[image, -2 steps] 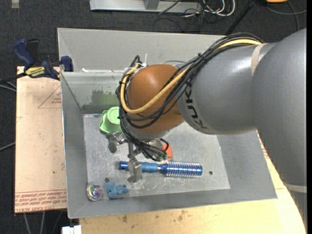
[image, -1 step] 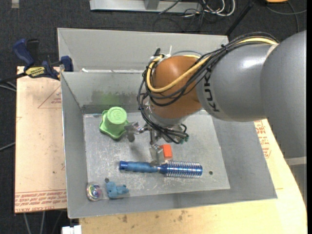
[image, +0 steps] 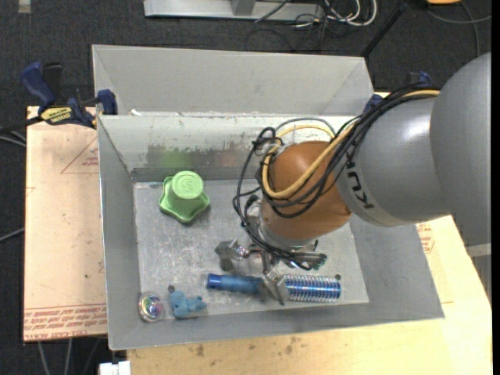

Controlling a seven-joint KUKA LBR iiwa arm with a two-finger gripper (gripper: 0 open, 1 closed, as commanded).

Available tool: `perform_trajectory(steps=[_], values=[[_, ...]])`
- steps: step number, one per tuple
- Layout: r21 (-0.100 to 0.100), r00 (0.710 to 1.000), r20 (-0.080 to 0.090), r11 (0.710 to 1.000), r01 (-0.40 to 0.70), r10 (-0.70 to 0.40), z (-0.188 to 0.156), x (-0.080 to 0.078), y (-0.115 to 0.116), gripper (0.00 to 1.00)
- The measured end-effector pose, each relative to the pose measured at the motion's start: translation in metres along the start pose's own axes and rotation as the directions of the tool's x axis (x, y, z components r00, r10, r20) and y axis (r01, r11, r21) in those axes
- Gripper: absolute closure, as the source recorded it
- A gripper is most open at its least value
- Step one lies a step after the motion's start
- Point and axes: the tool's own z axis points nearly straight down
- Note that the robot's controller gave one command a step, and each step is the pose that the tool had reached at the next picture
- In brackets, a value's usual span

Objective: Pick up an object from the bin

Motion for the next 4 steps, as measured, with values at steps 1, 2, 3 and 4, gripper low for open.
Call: perform_trajectory(steps=[1, 2, 3, 4], values=[[0.004, 0.968, 0.011, 0.968, -0.252, 0.252, -0.001, -0.007, 0.035, 0.0], [0.009, 0.976, 0.02, 0.976, -0.219, 0.219, -0.002, -0.004, 0.041, 0.0], [0.003, 0.976, 0.006, 0.976, -0.219, 0.219, 0.0, -0.001, 0.044, 1.0], [0.005, 0.983, 0.013, 0.983, -0.184, 0.184, -0.109, -0.035, 0.042, 1.0]])
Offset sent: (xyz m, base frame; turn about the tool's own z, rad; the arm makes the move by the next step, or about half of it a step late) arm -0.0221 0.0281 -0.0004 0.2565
